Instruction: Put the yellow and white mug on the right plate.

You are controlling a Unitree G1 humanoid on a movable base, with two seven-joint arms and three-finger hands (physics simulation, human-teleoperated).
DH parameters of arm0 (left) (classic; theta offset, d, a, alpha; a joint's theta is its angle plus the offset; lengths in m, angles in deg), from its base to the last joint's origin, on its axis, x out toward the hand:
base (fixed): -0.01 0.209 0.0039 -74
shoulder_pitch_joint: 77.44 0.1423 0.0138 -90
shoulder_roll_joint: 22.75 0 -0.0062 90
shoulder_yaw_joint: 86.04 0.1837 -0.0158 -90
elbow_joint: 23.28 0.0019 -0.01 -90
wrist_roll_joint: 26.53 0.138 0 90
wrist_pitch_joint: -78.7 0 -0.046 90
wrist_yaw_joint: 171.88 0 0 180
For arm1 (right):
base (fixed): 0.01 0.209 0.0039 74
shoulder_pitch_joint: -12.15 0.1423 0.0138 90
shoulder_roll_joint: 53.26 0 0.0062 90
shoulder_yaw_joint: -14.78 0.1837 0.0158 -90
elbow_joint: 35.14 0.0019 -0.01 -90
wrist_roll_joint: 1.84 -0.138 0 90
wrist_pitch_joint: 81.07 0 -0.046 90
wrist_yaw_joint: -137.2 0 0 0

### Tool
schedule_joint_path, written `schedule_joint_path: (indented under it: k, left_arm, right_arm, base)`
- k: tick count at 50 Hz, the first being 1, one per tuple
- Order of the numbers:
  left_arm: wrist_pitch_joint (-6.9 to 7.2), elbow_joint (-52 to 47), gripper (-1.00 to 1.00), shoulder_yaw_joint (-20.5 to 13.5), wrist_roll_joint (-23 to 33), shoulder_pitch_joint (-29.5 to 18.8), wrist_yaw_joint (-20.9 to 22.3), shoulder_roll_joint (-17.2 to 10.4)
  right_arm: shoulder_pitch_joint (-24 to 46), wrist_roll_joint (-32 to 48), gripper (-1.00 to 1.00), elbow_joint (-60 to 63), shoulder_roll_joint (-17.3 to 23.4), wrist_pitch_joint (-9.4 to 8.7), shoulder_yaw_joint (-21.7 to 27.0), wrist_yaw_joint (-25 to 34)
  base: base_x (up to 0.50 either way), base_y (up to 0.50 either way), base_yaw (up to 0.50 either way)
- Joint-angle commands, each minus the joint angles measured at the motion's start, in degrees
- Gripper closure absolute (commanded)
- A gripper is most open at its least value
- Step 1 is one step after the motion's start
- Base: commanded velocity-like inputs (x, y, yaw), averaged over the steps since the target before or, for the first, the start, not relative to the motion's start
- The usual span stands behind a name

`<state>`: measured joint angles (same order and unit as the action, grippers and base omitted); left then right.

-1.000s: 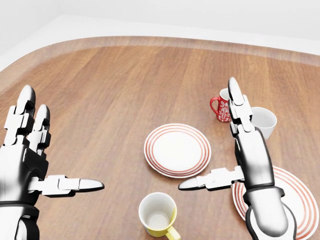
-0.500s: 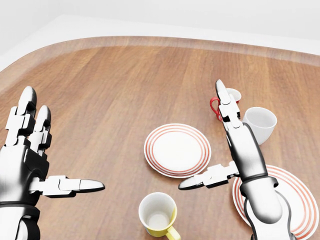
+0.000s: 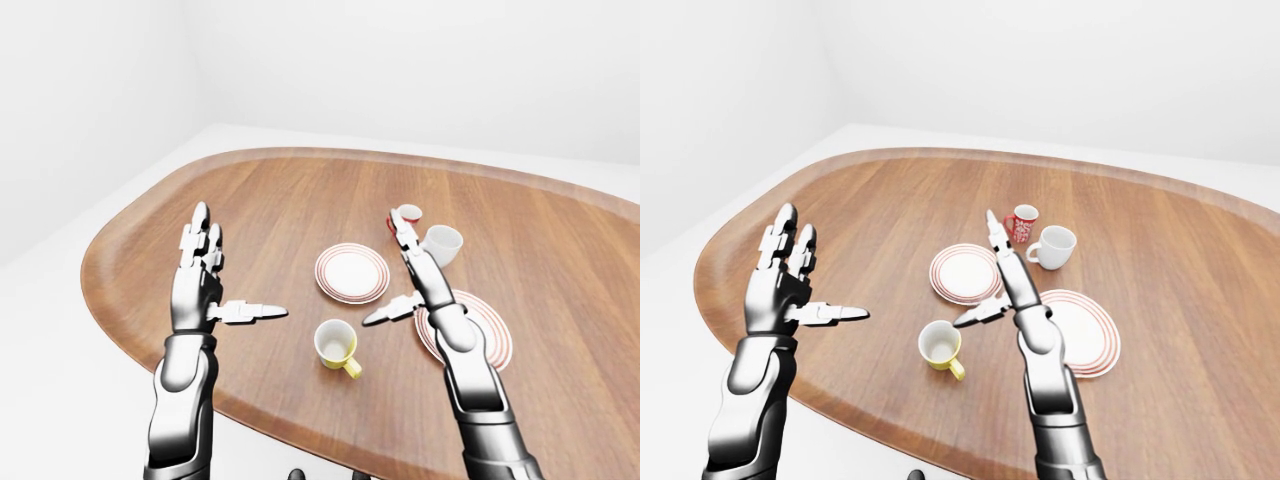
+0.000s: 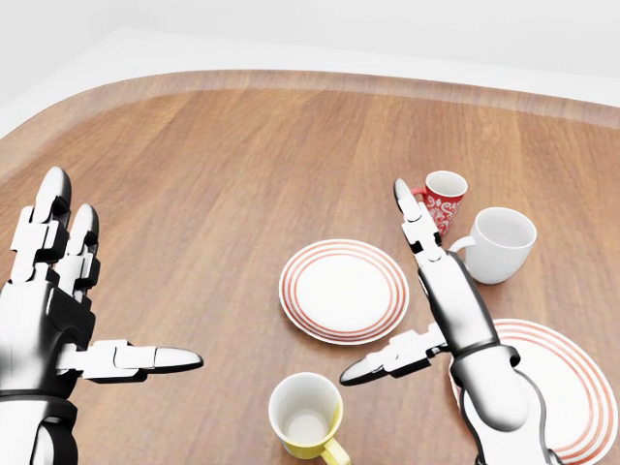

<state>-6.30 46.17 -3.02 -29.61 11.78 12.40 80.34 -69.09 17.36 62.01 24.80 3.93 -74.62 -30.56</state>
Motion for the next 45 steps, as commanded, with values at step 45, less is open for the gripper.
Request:
schedule_joint_path:
  k: [45]
  left_arm:
    - [0.0, -1.1, -1.0, -1.0, -0.9, -0.8, 0.0, -0.5]
  right_arm:
    - [-1.7, 13.8, -1.0, -8.1, -3.1, 0.0, -6.4, -3.3]
  base:
    - [0.0, 0.0, 0.0]
